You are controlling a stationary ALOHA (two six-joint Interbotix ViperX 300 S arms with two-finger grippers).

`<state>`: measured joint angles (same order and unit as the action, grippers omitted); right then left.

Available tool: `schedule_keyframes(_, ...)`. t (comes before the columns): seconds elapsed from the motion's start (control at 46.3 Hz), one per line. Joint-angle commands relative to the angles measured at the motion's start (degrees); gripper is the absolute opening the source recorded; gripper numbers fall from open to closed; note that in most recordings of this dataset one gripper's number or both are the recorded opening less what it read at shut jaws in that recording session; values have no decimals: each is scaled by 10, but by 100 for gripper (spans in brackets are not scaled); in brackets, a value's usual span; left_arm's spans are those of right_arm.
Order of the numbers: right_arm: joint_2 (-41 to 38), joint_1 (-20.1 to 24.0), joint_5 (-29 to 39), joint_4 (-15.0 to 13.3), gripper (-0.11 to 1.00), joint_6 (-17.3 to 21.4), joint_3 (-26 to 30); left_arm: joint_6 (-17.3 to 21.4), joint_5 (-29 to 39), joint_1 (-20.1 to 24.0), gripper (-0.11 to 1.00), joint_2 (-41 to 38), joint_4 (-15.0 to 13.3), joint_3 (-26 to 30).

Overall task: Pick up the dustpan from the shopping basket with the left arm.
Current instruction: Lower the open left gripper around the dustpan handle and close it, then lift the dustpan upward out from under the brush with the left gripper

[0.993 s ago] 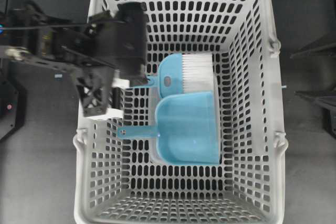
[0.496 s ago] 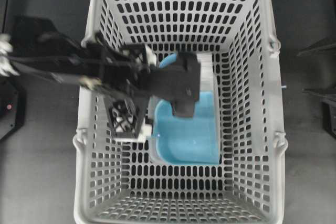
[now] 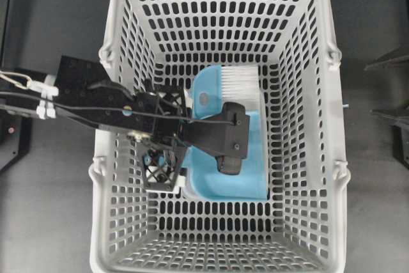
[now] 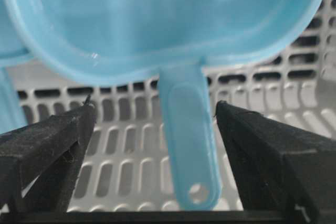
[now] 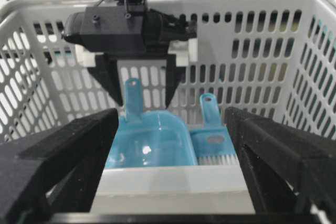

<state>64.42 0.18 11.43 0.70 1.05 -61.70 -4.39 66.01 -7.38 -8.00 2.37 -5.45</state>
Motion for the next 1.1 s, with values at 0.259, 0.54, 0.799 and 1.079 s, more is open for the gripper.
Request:
schedule_keyframes(0.259,-4,1,-1,2,79,2,-4,-21,-48,-3,90,-5,2,-34)
schedule_keyframes(0.54,-4,1,-4,2,79,2,-8,-24,-67,-2,70,0,2,-60)
schedule_keyframes(0.799,-4,1,-5,2,79,2,-10,-18,-67,-4,27,21,2,-51)
schedule_keyframes(1.079,-2,1,-6,2,79,35,-23,-23,-81,4,27,98,2,-32)
